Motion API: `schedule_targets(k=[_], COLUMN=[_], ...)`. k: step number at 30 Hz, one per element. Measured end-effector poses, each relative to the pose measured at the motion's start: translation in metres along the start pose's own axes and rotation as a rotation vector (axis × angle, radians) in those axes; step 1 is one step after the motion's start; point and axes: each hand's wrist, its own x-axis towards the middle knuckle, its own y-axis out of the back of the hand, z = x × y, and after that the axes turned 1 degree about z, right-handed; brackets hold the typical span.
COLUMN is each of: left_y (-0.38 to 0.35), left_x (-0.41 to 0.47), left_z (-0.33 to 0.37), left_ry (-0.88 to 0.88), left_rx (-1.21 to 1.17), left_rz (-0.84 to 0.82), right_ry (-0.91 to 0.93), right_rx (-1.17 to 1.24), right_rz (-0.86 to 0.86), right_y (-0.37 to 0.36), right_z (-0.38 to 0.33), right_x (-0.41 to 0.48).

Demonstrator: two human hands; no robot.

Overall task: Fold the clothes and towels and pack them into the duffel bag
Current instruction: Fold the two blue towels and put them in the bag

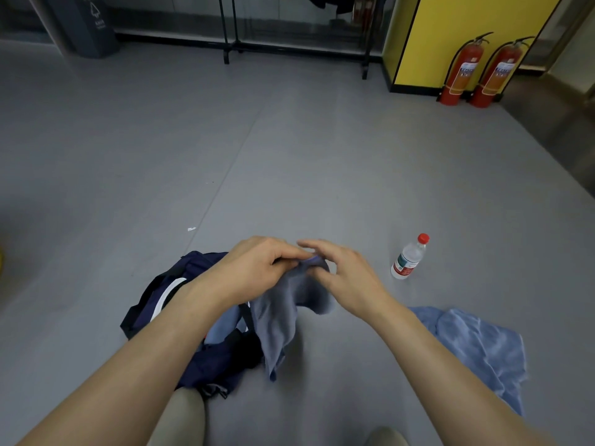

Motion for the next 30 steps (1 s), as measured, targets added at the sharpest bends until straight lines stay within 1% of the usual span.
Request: schedule_targets(k=[3,6,11,16,22,26,30], left_y=[0.003,0.003,0.002,0.003,0.003,0.005,0.004], left_x=[-0.001,-0.002,-0.004,-0.004,-0.004,-0.004,-0.005], left_z=[-0.002,-0.004,-0.007,-0.020,-0.026,-0.036,-0.048], left_ry=[-0.022,-0.023,0.067,0.087,0.092,0.145,0.175], left_rx=[0.053,0.062,0.007,0.018,-0.006,0.028,0.073], left_rz=[0.031,0.051,0.129,0.150,0.201,0.253,0.311], right_ry=[-0.008,-0.036,-0.048,-0.036,-0.114,-0.146,-0.206], right_rx=[-0.017,0.070,0.045,-0.064,-0.100,-0.230,-0.282], right_rz=[0.008,-0.034,-0.077,-0.119,-0.142,-0.133,-0.123], right_y=[0.007,0.013,0.016,0.024,0.040,0.048,0.055], right_z=[0.000,0.001,0.004,0.003,0.003,0.010,0.025], right_x=[0.000,-0.001,-0.003,-0.006,-0.014,-0.017,-0.022])
